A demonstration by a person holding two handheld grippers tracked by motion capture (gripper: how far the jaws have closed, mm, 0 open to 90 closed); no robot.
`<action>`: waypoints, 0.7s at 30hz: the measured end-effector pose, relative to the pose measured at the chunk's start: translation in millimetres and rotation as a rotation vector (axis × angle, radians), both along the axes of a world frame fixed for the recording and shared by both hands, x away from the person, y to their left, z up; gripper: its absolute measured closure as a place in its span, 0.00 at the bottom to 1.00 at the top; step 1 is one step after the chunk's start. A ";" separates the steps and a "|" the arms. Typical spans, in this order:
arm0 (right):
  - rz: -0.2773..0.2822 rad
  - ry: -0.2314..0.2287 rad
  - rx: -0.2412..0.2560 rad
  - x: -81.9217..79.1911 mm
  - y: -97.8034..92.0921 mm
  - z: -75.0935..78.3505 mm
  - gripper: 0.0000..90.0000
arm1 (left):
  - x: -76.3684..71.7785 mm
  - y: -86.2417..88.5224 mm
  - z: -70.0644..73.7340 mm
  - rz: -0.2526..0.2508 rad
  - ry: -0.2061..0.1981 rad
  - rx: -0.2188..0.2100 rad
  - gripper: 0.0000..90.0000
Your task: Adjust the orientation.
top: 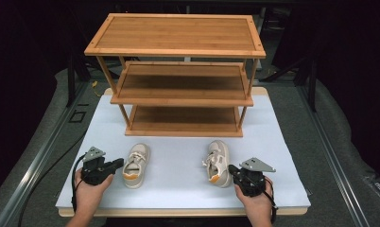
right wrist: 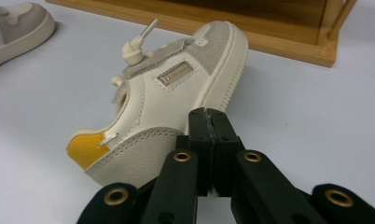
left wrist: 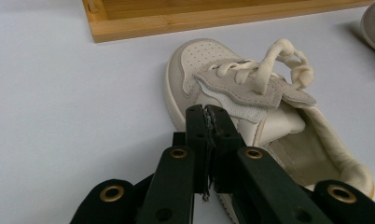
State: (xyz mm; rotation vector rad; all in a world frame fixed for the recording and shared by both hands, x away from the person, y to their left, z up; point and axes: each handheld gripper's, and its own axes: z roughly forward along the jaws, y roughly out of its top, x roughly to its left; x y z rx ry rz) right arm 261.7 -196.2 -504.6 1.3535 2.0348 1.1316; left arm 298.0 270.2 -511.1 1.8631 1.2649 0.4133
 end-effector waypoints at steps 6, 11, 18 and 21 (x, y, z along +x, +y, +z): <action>-0.046 0.049 0.000 5.3 -11.0 -6.5 1.00 | -0.2 -1.1 0.0 -0.006 -0.002 0.004 0.97; -0.065 0.099 -0.059 10.2 -14.0 -15.1 1.00 | -0.4 -0.3 0.4 -0.002 -0.004 -0.005 0.97; -0.078 0.085 -0.053 10.2 -14.7 -13.3 0.97 | -1.7 0.1 1.8 -0.004 -0.012 -0.017 0.97; -0.091 0.076 -0.049 9.4 -15.4 -12.4 0.93 | -2.2 0.5 2.4 -0.001 -0.012 -0.025 0.96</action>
